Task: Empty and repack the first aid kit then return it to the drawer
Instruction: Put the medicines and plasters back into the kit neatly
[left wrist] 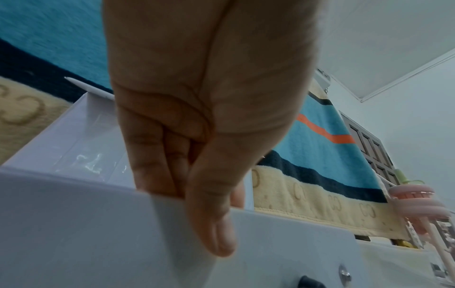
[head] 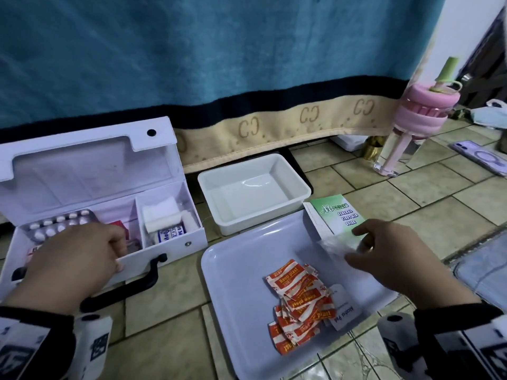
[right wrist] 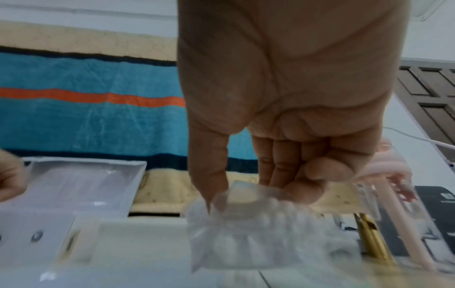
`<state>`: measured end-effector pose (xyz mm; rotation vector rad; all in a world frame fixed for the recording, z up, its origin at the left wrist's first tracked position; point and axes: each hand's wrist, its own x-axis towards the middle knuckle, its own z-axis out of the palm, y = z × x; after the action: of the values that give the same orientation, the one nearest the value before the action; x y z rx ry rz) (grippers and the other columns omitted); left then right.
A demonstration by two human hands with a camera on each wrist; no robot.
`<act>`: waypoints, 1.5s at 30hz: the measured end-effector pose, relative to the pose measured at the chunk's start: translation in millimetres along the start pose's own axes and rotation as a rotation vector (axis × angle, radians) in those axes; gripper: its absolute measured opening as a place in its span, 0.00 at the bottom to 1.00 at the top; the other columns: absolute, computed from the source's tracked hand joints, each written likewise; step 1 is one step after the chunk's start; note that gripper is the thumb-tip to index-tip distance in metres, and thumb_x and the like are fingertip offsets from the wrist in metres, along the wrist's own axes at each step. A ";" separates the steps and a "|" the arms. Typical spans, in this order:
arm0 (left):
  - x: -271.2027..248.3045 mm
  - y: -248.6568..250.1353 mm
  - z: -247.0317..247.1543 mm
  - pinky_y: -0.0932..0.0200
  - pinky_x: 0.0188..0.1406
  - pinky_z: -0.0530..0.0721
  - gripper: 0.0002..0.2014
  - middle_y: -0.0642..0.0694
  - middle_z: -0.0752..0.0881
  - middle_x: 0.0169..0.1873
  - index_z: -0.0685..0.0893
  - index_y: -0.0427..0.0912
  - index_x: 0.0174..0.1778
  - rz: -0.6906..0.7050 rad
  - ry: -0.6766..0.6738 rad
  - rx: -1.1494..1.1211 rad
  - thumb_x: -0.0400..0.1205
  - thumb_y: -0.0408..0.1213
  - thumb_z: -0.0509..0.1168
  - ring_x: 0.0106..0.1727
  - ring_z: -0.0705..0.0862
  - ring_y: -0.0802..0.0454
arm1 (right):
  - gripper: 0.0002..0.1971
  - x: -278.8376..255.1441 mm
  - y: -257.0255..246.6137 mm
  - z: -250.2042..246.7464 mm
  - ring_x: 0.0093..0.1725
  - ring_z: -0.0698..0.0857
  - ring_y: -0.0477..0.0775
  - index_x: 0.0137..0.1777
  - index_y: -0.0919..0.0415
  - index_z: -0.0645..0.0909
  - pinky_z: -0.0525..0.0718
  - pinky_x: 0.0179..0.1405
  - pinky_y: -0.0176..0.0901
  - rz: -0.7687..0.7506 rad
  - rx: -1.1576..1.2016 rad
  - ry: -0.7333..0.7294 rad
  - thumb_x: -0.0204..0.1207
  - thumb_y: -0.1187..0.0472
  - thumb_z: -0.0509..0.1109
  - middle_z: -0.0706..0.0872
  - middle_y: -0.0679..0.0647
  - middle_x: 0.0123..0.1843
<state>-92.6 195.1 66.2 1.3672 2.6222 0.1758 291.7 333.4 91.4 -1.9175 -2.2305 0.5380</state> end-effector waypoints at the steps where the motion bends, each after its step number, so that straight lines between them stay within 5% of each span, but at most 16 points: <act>1: -0.8 1.1 -0.6 0.50 0.36 0.84 0.20 0.54 0.82 0.19 0.80 0.58 0.19 -0.002 0.001 0.014 0.54 0.31 0.83 0.29 0.83 0.46 | 0.22 0.0 -4.9 -5.3 0.31 0.82 0.45 0.58 0.58 0.82 0.73 0.27 0.36 -0.022 0.022 0.009 0.63 0.59 0.78 0.87 0.46 0.32; 7: -13.9 17.1 -13.8 0.55 0.39 0.83 0.17 0.54 0.85 0.27 0.77 0.57 0.21 0.023 -0.003 0.054 0.64 0.35 0.79 0.36 0.84 0.51 | 0.17 4.1 -57.1 -29.3 0.31 0.83 0.45 0.55 0.56 0.82 0.77 0.29 0.39 -0.193 0.081 0.049 0.66 0.56 0.78 0.88 0.46 0.34; 13: -16.8 22.9 -22.4 0.61 0.32 0.71 0.15 0.58 0.82 0.33 0.75 0.56 0.25 0.055 0.000 0.062 0.69 0.38 0.75 0.43 0.82 0.55 | 0.15 20.7 -132.5 -24.2 0.32 0.78 0.37 0.56 0.55 0.83 0.72 0.28 0.26 -0.411 0.141 0.064 0.70 0.55 0.75 0.84 0.43 0.32; 16: -16.3 21.7 -21.9 0.61 0.34 0.70 0.15 0.58 0.81 0.32 0.74 0.56 0.25 0.057 0.015 0.054 0.70 0.38 0.74 0.44 0.81 0.55 | 0.15 31.6 -175.7 -8.4 0.34 0.80 0.41 0.58 0.54 0.84 0.73 0.30 0.23 -0.529 0.188 0.052 0.71 0.56 0.75 0.86 0.44 0.36; 20: -14.5 19.6 -17.6 0.61 0.35 0.70 0.16 0.56 0.75 0.27 0.72 0.53 0.24 0.057 0.044 0.040 0.70 0.35 0.72 0.42 0.80 0.51 | 0.16 38.4 -229.4 25.9 0.59 0.82 0.57 0.63 0.46 0.82 0.78 0.57 0.45 -0.707 0.054 0.051 0.75 0.54 0.70 0.88 0.52 0.55; 24: -13.6 16.7 -13.2 0.62 0.37 0.76 0.17 0.55 0.80 0.28 0.71 0.52 0.23 0.076 0.077 0.027 0.71 0.32 0.70 0.44 0.84 0.52 | 0.21 34.5 -261.1 58.4 0.67 0.75 0.58 0.69 0.45 0.76 0.70 0.63 0.50 -0.830 -0.225 0.079 0.78 0.64 0.64 0.81 0.52 0.65; 28: -13.3 14.3 -10.8 0.60 0.42 0.81 0.15 0.54 0.84 0.33 0.73 0.52 0.25 0.085 0.101 0.002 0.72 0.31 0.69 0.46 0.85 0.53 | 0.19 31.5 -273.3 73.9 0.65 0.76 0.60 0.66 0.56 0.72 0.71 0.62 0.50 -0.832 -0.356 0.066 0.75 0.69 0.63 0.83 0.57 0.60; 35: -11.8 13.4 -9.5 0.62 0.39 0.77 0.15 0.53 0.87 0.37 0.73 0.53 0.27 0.103 0.110 0.003 0.72 0.31 0.70 0.47 0.84 0.52 | 0.17 37.0 -275.8 85.4 0.61 0.76 0.59 0.58 0.61 0.78 0.75 0.46 0.46 -0.800 -0.344 -0.085 0.74 0.76 0.58 0.84 0.60 0.54; 41: -11.8 13.0 -9.8 0.61 0.40 0.78 0.14 0.54 0.86 0.37 0.74 0.52 0.27 0.086 0.096 0.006 0.72 0.32 0.70 0.47 0.84 0.53 | 0.21 43.9 -264.6 90.7 0.63 0.80 0.61 0.64 0.59 0.79 0.78 0.57 0.46 -0.826 -0.393 -0.271 0.74 0.75 0.61 0.80 0.60 0.63; 45: -10.6 11.9 -10.7 0.61 0.39 0.79 0.13 0.55 0.86 0.35 0.75 0.53 0.27 0.076 0.075 0.022 0.70 0.31 0.70 0.45 0.84 0.54 | 0.27 49.0 -254.4 69.1 0.73 0.72 0.57 0.69 0.53 0.78 0.72 0.71 0.45 -0.877 -0.373 -0.309 0.75 0.77 0.58 0.66 0.57 0.77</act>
<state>-79.4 193.0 80.0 1.4975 2.6412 0.2129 24.6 339.6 114.3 -0.7800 -3.2003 0.2899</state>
